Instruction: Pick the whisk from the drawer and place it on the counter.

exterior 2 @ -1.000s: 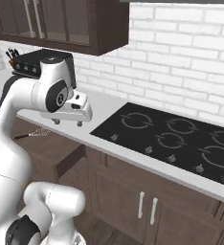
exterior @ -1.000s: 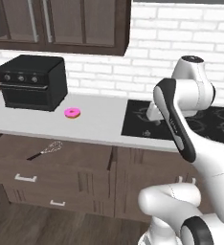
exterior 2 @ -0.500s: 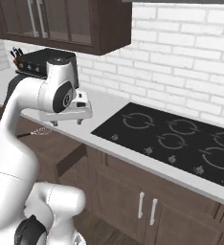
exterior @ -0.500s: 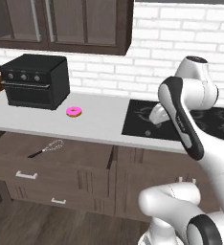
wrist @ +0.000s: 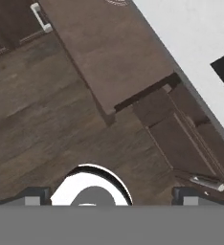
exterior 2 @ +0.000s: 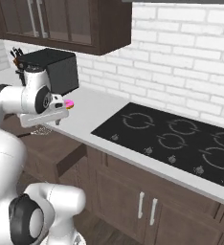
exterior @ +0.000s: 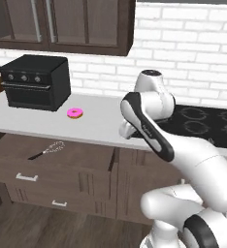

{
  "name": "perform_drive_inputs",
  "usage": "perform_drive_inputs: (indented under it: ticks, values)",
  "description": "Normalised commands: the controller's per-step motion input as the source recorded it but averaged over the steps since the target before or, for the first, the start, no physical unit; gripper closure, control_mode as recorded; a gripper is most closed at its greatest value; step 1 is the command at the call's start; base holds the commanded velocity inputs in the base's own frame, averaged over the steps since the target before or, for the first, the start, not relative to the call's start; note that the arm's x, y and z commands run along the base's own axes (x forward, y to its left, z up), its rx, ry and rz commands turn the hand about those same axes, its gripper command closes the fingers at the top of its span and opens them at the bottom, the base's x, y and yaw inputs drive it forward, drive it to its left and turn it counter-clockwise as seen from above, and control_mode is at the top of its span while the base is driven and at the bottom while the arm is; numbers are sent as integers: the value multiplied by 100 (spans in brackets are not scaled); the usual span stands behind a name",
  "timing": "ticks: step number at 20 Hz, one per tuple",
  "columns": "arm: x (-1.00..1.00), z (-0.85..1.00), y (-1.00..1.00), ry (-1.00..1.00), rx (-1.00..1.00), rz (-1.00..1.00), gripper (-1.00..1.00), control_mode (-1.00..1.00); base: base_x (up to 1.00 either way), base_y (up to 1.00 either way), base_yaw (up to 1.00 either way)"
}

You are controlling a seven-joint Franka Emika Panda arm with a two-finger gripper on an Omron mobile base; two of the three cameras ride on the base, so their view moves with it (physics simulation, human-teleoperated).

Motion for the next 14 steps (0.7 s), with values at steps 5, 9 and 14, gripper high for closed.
perform_drive_inputs:
  ticks: [5,9,14]
  values:
    - [17,-81,98,1,-14,16,-100,-100,0,0,0]
    - [1,-61,60,13,-5,17,-100,-100,0,0,0]
    - [6,-59,49,14,-1,12,-100,-100,0,0,0]
